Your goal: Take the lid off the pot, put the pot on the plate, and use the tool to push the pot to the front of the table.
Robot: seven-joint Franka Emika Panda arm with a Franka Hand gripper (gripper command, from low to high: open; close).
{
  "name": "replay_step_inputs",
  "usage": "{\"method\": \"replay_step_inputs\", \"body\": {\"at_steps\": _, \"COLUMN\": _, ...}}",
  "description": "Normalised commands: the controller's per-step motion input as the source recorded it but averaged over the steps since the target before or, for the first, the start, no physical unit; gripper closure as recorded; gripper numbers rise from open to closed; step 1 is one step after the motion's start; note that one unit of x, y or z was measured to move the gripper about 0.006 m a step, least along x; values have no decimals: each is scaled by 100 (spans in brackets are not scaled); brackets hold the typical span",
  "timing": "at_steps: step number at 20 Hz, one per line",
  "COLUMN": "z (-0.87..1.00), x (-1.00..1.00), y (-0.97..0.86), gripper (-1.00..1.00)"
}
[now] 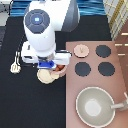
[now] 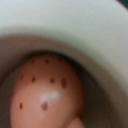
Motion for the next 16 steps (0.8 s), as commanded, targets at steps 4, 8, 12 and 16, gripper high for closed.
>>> {"method": "replay_step_inputs", "body": {"at_steps": 4, "z": -30, "x": -16, "y": -79, "gripper": 100}}
{"method": "replay_step_inputs", "body": {"at_steps": 8, "z": -40, "x": -22, "y": -86, "gripper": 100}}
{"method": "replay_step_inputs", "body": {"at_steps": 12, "z": -48, "x": -15, "y": -67, "gripper": 100}}
{"method": "replay_step_inputs", "body": {"at_steps": 16, "z": -60, "x": 0, "y": -10, "gripper": 100}}
